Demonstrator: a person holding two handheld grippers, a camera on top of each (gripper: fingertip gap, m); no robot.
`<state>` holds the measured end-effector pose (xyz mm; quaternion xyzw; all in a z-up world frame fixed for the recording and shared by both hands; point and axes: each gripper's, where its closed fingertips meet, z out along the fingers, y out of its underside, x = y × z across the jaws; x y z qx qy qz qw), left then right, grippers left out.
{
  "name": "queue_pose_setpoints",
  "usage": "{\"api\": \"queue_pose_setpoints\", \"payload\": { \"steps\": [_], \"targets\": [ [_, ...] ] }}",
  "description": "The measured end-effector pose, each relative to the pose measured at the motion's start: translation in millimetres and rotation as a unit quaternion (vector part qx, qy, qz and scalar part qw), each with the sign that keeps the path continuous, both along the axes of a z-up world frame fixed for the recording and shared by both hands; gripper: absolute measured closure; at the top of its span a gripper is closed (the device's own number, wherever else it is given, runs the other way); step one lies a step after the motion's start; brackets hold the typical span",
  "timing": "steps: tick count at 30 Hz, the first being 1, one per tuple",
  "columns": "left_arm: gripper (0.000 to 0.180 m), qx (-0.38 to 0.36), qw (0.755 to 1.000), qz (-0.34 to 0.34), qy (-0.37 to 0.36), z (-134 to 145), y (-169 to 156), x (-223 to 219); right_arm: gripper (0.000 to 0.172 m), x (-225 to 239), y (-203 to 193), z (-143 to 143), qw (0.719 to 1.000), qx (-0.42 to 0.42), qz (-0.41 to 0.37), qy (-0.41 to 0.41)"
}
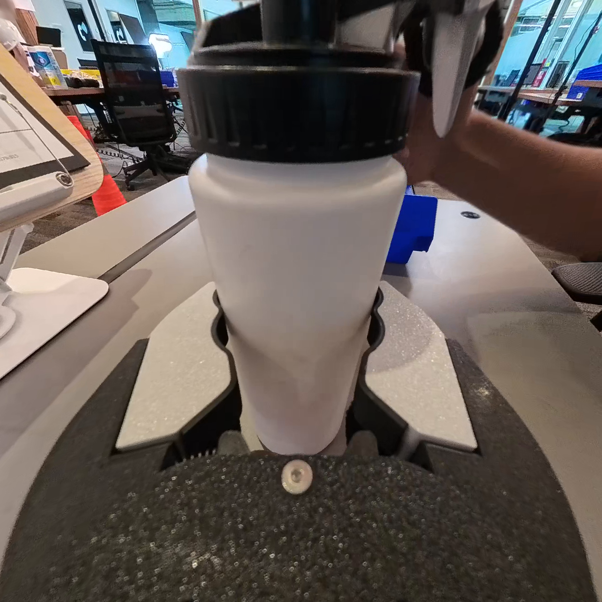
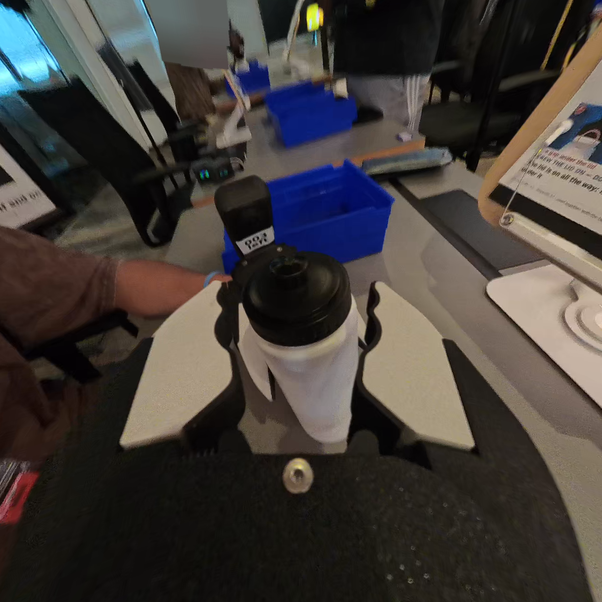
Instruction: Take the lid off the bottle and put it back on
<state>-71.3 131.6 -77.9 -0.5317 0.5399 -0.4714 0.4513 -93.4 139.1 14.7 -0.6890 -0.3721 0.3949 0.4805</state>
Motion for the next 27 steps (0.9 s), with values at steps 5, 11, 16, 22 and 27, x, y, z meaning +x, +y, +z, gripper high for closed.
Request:
{"api": "queue_pose_setpoints", "payload": {
  "steps": [5,11,16,22,27],
  "targets": [
    [0.096,-0.001,1.000,0.000,-0.001,0.1,0.1,-0.2,0.093,-7.4,4.3,-13.0,0.998,0.031,-0.032,0.039],
    [0.096,-0.005,1.000,0.004,-0.001,0.3,2.1,-0.7,0.101,-9.5,4.6,-11.9,0.995,0.053,-0.065,0.053],
    [0.096,-0.006,1.000,0.005,-0.001,0.2,3.0,-1.1,0.102,-7.9,8.0,-11.8,0.972,0.073,-0.219,0.038],
    [0.096,-0.004,1.000,0.003,0.000,0.0,1.9,-0.2,0.102,-4.3,7.6,-13.2,0.922,0.072,-0.381,0.011],
    [0.096,-0.004,1.000,0.003,0.001,-0.1,2.1,-1.2,0.087,13.5,-0.5,-2.2,0.932,0.141,-0.332,-0.044]
  ]
}}
